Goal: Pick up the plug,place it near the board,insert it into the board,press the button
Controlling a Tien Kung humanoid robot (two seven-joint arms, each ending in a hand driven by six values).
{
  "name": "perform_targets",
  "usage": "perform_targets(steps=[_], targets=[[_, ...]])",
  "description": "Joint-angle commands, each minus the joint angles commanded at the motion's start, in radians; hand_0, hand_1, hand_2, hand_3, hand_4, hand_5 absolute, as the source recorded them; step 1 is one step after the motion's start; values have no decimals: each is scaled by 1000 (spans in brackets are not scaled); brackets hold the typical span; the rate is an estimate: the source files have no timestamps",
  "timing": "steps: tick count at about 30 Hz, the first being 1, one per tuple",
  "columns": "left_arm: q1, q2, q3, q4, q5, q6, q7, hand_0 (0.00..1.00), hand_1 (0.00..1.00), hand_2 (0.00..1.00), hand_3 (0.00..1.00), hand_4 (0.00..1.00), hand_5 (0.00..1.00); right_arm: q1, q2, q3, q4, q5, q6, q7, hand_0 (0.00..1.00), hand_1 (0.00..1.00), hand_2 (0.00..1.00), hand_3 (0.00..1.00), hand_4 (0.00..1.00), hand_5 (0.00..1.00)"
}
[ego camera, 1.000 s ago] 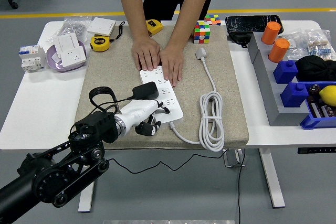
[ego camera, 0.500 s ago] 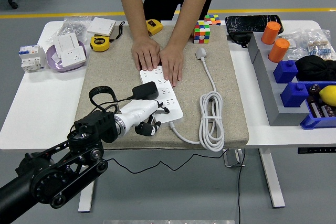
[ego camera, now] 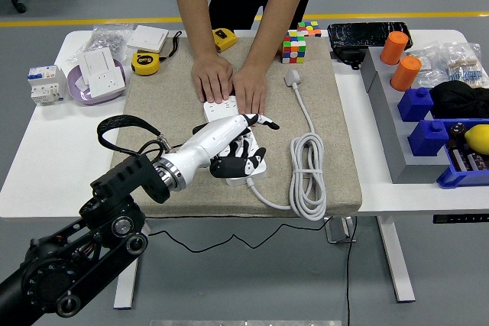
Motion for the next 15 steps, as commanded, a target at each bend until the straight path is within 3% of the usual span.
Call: perform_targets(steps=[5,6,10,15], targets=[[18,-3,3,24,-208,6,-46,436,509,558,828,651,127,1,0,-1,0,1,0,0,964,902,849,858,998,968],[19,-2,4,28,-254,6,-48,784,896,906,998,813,190,1,0,-1,0,1,0,0,964,902,849,858,998,968],[17,-1,9,54,-381,6,-51,784,896,906,998,813,190,2,-1,-2,0,3,0,1,964,902,849,858,998,968],[-16,13,33,86,-336,0,-31,796,896,910,998,842,206,2,-2,-1,0,1,0,-1,963,901,849,858,998,967]])
